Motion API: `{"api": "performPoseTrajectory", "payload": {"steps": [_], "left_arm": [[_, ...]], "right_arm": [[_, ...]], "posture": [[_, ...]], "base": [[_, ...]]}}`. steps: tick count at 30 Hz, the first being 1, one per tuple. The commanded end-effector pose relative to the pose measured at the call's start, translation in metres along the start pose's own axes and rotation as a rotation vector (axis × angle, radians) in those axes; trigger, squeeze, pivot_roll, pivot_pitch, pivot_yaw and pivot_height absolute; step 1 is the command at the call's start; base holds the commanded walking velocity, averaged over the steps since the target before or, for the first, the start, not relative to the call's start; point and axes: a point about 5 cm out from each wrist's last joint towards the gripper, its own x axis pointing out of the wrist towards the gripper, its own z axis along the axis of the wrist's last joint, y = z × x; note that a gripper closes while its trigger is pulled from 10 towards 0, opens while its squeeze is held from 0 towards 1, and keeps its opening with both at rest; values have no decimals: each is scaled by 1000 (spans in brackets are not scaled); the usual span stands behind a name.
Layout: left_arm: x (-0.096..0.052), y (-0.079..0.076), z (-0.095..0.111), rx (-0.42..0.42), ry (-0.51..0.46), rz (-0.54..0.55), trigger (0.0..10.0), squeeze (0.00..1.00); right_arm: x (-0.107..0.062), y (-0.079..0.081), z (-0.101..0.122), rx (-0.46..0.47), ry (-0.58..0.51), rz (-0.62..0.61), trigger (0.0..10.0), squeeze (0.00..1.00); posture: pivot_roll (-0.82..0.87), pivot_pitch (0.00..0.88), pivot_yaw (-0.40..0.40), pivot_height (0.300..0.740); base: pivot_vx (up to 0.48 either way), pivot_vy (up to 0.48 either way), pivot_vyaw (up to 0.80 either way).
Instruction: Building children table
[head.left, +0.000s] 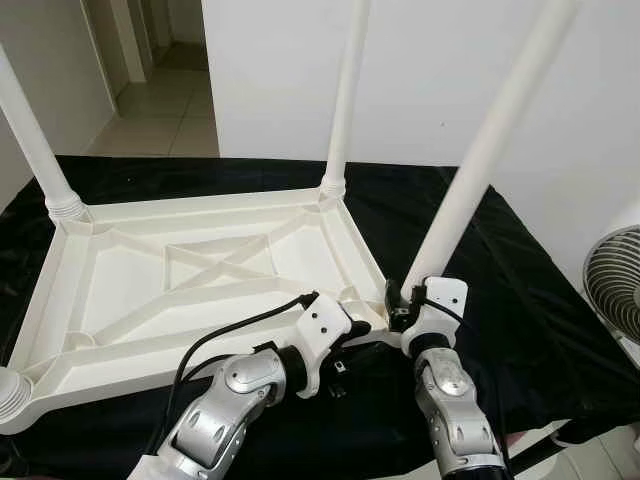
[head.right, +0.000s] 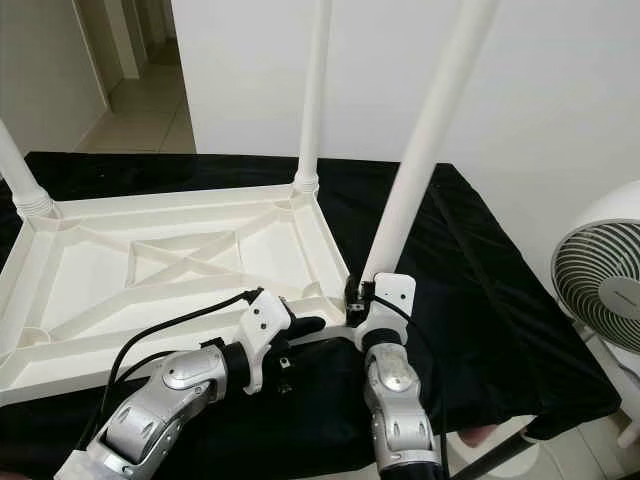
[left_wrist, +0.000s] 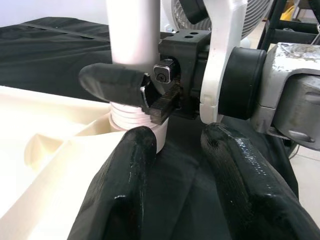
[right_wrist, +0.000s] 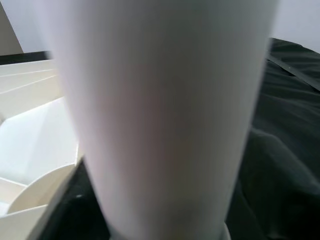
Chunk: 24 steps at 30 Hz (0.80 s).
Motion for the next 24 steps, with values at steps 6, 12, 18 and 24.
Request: {"api": "performPoseTrajectory", "payload": {"steps": [6,12,18,24], "left_arm": [[1,-1,0,3,-2,-21,10000,0],[-1,1,1,5,1,-17,10000,0],[-1,3,2,3,0,-15,10000,0],[0,2,2,5,-1,-19,10000,0]], "right_arm": [[0,-13,-4,15,33,117,10000,1000],[4,-21,-2,-21,31,263,10000,1000],[11,-33,1,-87,27,465,10000,0],[17,-35,3,-117,26,581,10000,0]], "posture": [[-2,0,-42,740],[-2,0,-35,740],[-7,0,-24,740],[-11,0,-18,740]], "base": [[0,0,0],[0,0,0],[0,0,0],[0,0,0]]}}
